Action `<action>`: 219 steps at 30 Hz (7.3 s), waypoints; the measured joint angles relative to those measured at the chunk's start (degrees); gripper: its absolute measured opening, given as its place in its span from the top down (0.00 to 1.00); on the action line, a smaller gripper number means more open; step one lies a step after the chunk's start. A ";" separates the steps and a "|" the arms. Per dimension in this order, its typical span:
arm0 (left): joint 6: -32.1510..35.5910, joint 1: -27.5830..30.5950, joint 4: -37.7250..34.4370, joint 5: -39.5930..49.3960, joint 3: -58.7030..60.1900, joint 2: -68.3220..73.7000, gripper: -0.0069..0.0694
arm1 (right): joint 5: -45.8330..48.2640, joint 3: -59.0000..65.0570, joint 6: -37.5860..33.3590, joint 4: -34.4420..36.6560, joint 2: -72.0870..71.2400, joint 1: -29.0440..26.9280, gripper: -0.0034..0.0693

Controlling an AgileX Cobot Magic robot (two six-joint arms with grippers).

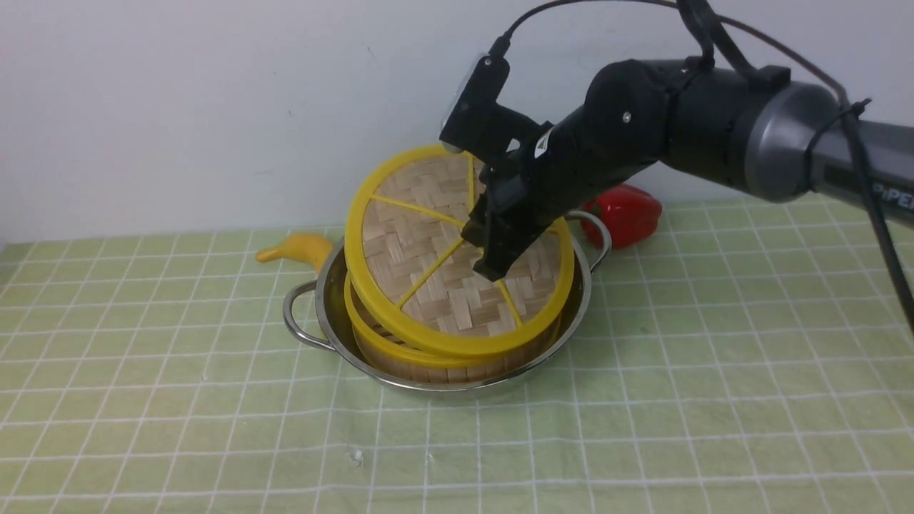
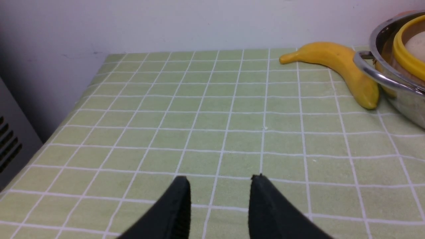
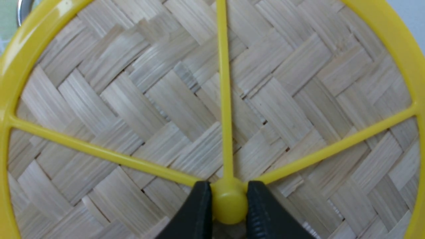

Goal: Place the steamer in the pot on the green tablecloth, and put the lid on the steamer.
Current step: 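Place the bamboo steamer lid onto the steamer basket in the pot with the right gripper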

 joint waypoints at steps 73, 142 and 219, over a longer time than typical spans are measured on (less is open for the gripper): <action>0.00 0.00 0.00 0.05 0.00 -0.06 0.59 | 3.51 -3.92 1.82 -2.97 1.99 1.21 0.75; 0.00 0.00 0.00 0.05 0.00 -0.06 0.59 | 16.63 -5.53 21.58 -12.72 -6.08 1.21 0.75; 0.00 0.00 0.00 0.05 0.00 -0.06 0.59 | 22.90 -27.61 16.59 -10.44 13.62 2.76 0.75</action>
